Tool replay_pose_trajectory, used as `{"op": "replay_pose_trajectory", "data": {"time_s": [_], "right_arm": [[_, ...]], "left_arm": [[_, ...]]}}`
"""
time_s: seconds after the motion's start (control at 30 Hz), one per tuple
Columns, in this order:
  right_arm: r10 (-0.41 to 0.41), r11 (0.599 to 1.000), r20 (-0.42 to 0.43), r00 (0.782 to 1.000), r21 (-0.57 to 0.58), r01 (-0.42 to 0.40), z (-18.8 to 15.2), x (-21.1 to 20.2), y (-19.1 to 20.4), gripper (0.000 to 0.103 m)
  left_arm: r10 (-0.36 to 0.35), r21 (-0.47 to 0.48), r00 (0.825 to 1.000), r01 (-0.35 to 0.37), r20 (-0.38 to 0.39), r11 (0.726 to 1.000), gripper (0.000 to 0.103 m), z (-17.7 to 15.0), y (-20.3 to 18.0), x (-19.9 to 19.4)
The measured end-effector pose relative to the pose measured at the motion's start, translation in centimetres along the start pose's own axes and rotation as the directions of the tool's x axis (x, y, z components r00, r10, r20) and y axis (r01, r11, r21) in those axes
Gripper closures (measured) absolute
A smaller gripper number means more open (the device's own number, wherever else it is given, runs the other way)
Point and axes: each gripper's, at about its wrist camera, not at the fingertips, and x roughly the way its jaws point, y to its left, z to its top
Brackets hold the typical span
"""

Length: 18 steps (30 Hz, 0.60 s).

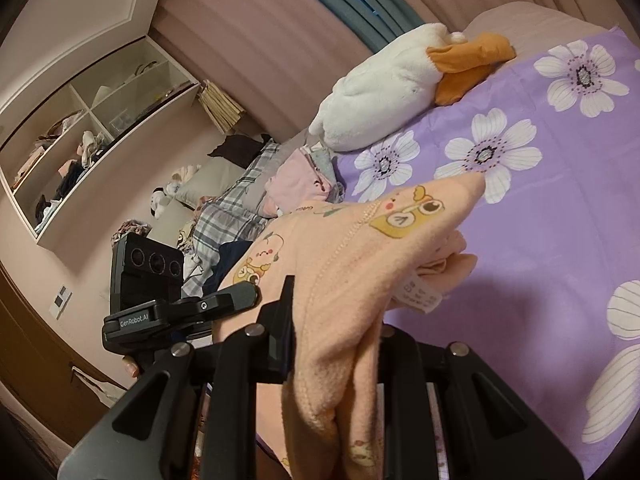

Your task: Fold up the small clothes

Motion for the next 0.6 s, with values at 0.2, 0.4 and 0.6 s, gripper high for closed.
{"op": "replay_pose_trajectory", "data": {"time_s": [0.2,0.4,0.6], "right_arm": [[0.0,1.0,-0.024,1.0,-0.012,0.0,0.3,2.6,0.4,0.082],[-0.006,1.0,-0.051,0.999,-0.019,0.006,0.5,5.1,0.7,0.081],[-0.017,1.0,-0.066,0.998,-0.022,0.015,0.2,7.2,1.0,0.081]], "left_arm": [[0.022,-0.005,1.0,-0.022,0.013,1.0,0.079,0.6,1.9,-0.9],[0.054,0.003,0.998,-0.054,0.029,0.999,0.078,1.1,3.6,-1.6],[0.089,0.019,0.995,-0.09,0.045,0.996,0.079,1.4,4.8,-2.1]]}}
